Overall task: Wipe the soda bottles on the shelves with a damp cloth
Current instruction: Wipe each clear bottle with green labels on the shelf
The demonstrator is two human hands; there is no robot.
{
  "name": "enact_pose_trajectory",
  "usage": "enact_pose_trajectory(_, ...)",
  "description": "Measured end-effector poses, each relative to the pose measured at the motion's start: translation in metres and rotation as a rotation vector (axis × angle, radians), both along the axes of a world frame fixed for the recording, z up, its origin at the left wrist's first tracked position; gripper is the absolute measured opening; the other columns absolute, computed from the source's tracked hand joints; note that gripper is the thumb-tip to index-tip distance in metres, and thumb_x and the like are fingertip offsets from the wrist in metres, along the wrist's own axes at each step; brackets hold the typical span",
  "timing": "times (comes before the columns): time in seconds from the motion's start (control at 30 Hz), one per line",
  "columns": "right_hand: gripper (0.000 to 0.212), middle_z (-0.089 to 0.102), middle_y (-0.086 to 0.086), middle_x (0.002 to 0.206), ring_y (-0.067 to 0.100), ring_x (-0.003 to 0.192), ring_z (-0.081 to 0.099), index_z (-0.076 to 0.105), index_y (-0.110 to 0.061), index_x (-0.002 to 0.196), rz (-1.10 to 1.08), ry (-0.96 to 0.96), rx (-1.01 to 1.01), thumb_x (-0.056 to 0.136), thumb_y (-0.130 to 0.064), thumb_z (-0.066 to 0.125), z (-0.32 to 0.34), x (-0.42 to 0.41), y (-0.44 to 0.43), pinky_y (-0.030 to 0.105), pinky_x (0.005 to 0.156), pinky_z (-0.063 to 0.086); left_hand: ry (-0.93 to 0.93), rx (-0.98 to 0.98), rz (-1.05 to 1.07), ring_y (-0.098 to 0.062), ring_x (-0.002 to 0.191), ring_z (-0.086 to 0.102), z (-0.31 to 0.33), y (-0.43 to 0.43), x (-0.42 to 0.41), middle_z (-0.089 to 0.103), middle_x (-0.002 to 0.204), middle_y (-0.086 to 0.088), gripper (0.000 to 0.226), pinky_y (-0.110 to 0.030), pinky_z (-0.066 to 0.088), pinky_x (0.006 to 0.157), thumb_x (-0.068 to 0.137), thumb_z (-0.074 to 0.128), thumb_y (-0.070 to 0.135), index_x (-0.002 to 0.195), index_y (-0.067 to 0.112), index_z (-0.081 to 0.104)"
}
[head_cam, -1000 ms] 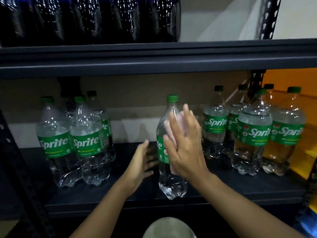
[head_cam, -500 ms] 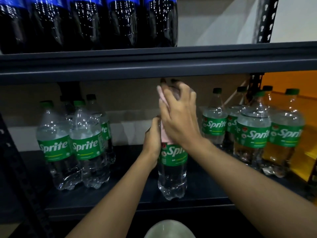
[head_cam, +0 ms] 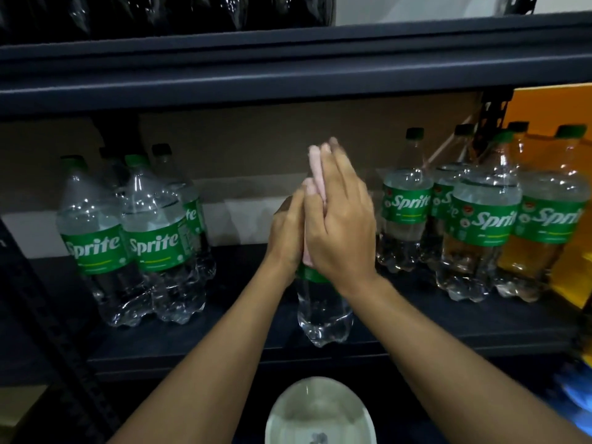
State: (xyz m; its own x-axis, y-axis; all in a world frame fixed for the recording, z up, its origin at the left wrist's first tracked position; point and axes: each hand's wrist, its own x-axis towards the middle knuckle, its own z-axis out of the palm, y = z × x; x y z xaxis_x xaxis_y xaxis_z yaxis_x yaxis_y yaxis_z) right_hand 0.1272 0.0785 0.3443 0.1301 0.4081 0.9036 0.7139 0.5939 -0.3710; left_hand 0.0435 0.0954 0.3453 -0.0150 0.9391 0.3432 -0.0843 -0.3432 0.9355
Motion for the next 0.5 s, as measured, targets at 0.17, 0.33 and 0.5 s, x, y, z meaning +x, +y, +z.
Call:
enact_pose_trajectory(0.17,0.062,0.016,0.007,0.171,0.025,0.158,0.015,0.018,-0.007,0.162,0.017,0.115,-0.044,0.108,-0.030,0.037,-0.084,-0.004,-0.010,0.042,0.127,0.018,-0.018,-0.014,-0.026,-0.028,0.113,0.073,-0.006,0.002,-0.002,0.078,0.116,-0.008,0.065,-0.055,0.051,0.110,0.075,0.068,0.072,0.113,0.021,0.076)
enact_pose_trajectory(0.33,0.067,-0.008,-0.009,0.172,0.021,0.159,0.009,-0.012,-0.035,0.162,0.061,0.107,-0.128,0.109,-0.047,0.027,-0.159,-0.002,-0.028,0.044,0.127,0.019,-0.056,-0.011,0.005,-0.011,0.094,0.077,-0.012,0.005,-0.002,0.079,0.102,0.003,0.074,-0.032,0.061,0.085,0.075,0.075,0.065,0.123,0.010,0.060)
enact_pose_trajectory(0.5,0.065,-0.002,-0.003,0.172,0.014,0.157,0.010,0.002,-0.023,0.164,0.068,0.133,-0.139,0.110,-0.050,0.026,-0.156,0.004,-0.019,0.040,0.125,0.024,-0.054,-0.006,0.040,0.001,0.074,0.072,-0.011,0.004,0.000,0.073,0.088,0.010,0.065,-0.018,0.055,0.067,0.080,0.065,0.057,0.122,0.009,0.057)
